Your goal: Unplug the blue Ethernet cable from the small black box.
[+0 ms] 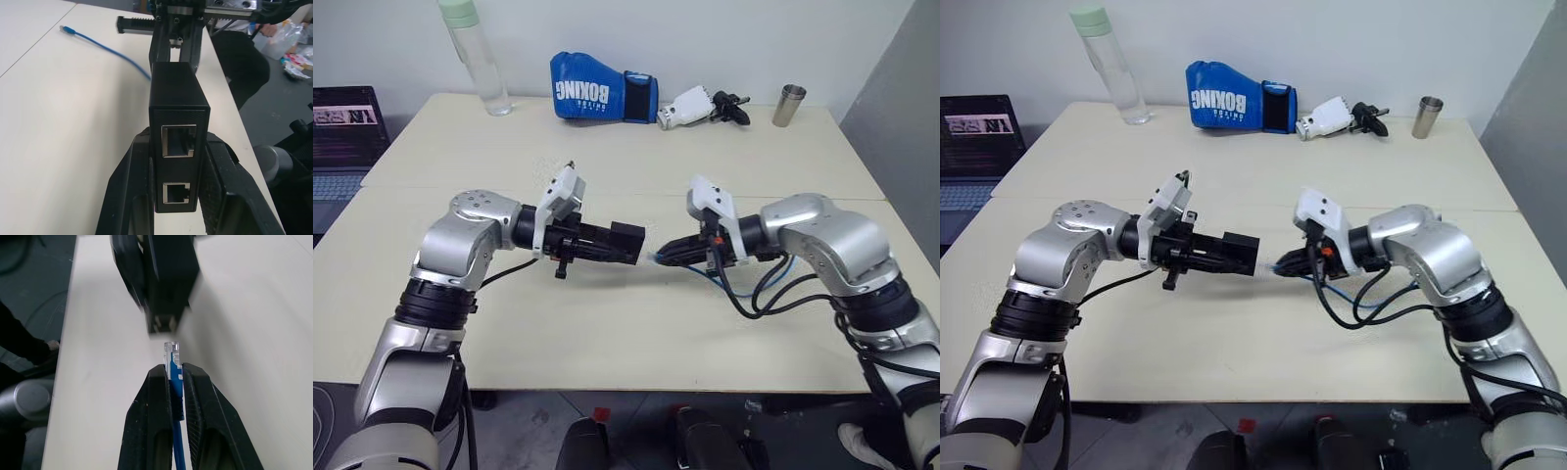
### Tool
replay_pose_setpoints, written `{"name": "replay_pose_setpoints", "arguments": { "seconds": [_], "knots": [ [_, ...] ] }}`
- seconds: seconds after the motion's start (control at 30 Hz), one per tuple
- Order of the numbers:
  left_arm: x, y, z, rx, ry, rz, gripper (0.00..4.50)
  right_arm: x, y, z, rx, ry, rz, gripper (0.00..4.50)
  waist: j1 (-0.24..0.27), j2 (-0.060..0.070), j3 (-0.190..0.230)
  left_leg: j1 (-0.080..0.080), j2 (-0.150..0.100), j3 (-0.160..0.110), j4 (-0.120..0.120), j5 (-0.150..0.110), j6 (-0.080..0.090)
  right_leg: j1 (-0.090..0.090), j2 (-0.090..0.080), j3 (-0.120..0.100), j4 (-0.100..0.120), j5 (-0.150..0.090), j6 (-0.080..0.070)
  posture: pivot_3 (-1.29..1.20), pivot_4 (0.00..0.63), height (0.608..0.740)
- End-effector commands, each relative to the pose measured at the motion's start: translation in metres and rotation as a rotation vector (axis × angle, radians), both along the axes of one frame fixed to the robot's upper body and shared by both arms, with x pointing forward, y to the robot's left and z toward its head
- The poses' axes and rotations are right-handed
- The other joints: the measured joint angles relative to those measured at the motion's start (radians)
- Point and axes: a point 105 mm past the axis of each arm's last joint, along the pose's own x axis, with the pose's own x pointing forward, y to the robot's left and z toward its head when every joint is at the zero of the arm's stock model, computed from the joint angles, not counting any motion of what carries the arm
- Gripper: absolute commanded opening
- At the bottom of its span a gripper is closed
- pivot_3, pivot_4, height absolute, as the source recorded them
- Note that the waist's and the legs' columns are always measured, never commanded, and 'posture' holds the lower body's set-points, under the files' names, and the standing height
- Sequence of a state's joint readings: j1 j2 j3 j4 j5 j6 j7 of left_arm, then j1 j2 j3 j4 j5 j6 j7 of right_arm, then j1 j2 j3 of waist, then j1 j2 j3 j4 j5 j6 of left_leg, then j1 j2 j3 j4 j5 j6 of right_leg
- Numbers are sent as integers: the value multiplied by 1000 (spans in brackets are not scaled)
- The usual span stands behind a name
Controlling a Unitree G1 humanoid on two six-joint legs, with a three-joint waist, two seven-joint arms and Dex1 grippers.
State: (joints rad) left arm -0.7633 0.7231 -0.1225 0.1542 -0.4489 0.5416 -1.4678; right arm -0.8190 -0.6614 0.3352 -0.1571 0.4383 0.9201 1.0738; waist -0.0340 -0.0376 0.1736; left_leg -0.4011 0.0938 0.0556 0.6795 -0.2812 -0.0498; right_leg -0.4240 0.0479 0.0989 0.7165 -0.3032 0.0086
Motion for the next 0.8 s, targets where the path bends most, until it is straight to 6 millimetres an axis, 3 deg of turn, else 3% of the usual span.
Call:
{"name": "replay_pose_setpoints", "arguments": {
  "seconds": [0.03, 0.27, 0.33, 0.5, 0.67, 0.8],
  "knots": [
    [-1, 8, 15, -44, -30, 43, 780, 5, -18, -3, -53, -69, -42, 61, 0, 0, 0, 0, 0, 0, 0, 0, 0, 0, 0, 0, 0, 0, 0, 0, 150, 740],
    [-5, 6, 9, -73, -4, 76, 780, 44, -72, -40, -206, -159, -331, 61, 1, 0, 0, 0, 0, 0, 0, 0, 0, 0, 0, 0, 0, 0, 0, 0, 150, 740],
    [-6, 6, 7, -76, 1, 85, 780, 45, -80, -54, -251, -172, -343, 61, 1, 0, 0, 0, 0, 0, 0, 0, 0, 0, 0, 0, 0, 0, 0, 0, 150, 740],
    [-5, 6, 6, -80, 3, 108, 780, 47, -81, -62, -226, -167, -364, 1489, 0, 0, 0, 0, 0, 1, 0, 0, 0, 0, 0, 1, 1, 0, 0, 0, 150, 740],
    [15, 16, 8, -94, -51, 238, 780, 41, -71, -46, -160, -157, -312, 2689, 1, 0, 0, 1, 0, 0, 0, 0, 0, 0, 0, 0, 1, 0, 0, 0, 150, 740],
    [40, 33, 5, -116, -124, 426, 780, 36, -52, -17, -107, -235, -226, 3537, 1, 0, 0, 1, 0, 0, 0, 0, 0, 0, 0, 1, 0, 0, 0, 0, 150, 740]
  ]
}}
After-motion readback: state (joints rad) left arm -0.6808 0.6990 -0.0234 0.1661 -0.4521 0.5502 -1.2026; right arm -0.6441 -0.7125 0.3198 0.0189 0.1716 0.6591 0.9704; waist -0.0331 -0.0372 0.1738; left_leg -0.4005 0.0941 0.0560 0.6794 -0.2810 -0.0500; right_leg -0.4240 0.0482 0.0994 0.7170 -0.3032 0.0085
